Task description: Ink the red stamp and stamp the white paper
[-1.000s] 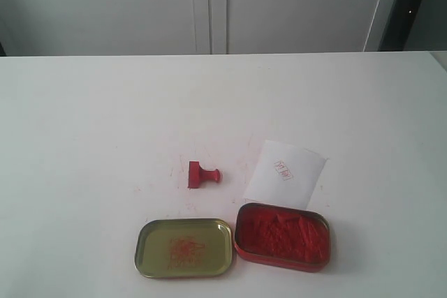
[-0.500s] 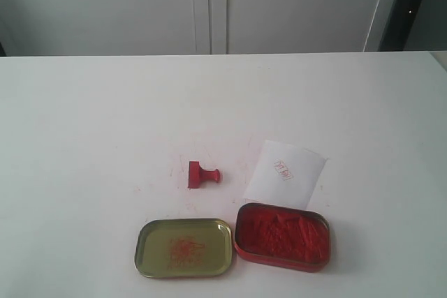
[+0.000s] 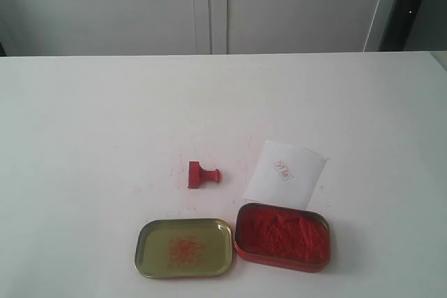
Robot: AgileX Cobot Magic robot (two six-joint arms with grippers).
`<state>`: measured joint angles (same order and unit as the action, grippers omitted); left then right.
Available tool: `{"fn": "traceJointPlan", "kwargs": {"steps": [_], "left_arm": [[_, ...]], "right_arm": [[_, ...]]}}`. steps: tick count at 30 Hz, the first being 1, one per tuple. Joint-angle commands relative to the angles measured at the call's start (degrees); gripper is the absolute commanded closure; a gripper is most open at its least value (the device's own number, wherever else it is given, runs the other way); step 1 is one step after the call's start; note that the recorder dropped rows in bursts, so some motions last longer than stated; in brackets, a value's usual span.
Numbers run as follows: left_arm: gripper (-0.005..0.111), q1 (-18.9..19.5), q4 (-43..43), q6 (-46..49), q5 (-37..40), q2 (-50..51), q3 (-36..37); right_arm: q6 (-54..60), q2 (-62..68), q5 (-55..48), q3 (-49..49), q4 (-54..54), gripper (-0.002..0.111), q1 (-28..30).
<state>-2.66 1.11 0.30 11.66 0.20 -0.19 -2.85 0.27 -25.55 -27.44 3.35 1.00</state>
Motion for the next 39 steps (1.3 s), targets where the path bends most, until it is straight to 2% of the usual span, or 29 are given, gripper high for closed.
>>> {"fn": "traceJointPlan", "kwargs": {"steps": [1, 8, 39], "left_arm": [[0.107, 0.2, -0.1, 0.2, 0.0, -0.2, 0.2], [0.107, 0.2, -0.1, 0.2, 0.0, -0.2, 0.2], [0.107, 0.2, -0.1, 0.2, 0.0, -0.2, 0.2]], "right_arm": [[0.1, -0.3, 0.0, 0.2, 0.1, 0.108, -1.0], [0.1, -0.3, -0.2, 1.5, 0.3, 0.108, -1.4], [-0.6, -0.3, 6.5, 21.7, 1.8, 0.108, -3.3]]}}
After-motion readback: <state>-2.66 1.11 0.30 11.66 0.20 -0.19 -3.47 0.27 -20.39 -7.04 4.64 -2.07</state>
